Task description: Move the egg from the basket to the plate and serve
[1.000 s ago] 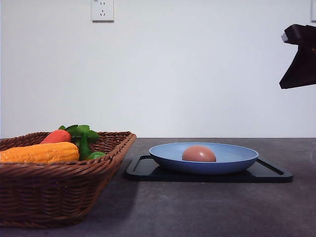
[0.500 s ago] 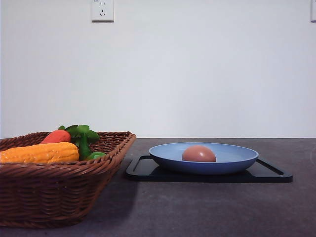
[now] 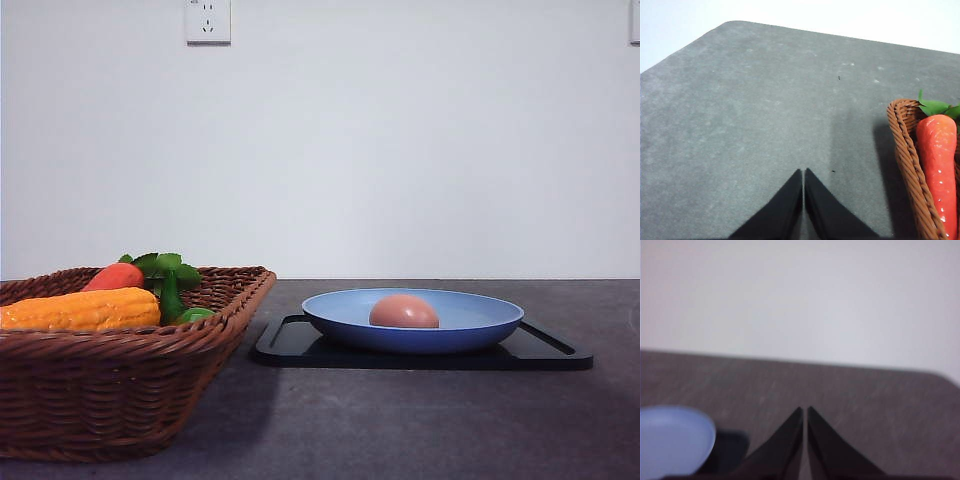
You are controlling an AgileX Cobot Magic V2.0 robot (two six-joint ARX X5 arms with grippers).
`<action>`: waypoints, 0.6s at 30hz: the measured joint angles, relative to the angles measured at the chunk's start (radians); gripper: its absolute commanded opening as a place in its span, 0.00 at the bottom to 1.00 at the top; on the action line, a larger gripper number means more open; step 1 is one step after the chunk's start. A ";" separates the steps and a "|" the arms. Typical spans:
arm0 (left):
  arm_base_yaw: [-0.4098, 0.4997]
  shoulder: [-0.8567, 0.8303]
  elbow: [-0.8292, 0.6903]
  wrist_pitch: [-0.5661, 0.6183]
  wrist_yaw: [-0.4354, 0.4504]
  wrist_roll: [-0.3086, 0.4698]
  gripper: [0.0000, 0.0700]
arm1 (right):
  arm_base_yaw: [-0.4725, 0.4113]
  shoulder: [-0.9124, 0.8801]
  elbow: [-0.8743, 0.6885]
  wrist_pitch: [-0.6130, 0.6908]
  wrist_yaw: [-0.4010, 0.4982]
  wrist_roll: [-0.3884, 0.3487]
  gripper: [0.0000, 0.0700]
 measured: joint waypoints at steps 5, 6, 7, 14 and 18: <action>0.000 0.000 0.000 0.000 0.000 0.000 0.00 | -0.003 0.000 -0.051 -0.036 -0.023 0.018 0.00; 0.000 0.000 0.000 0.000 0.000 0.000 0.00 | -0.003 0.000 -0.055 -0.055 -0.024 0.023 0.00; 0.000 0.000 0.000 0.000 0.000 0.000 0.00 | -0.003 0.000 -0.059 -0.069 -0.024 0.029 0.00; 0.000 0.000 0.000 0.000 0.000 0.000 0.00 | -0.003 0.004 -0.063 -0.218 -0.024 0.056 0.00; 0.000 0.000 0.000 0.000 0.000 0.000 0.00 | -0.002 0.003 -0.063 -0.195 -0.023 0.064 0.00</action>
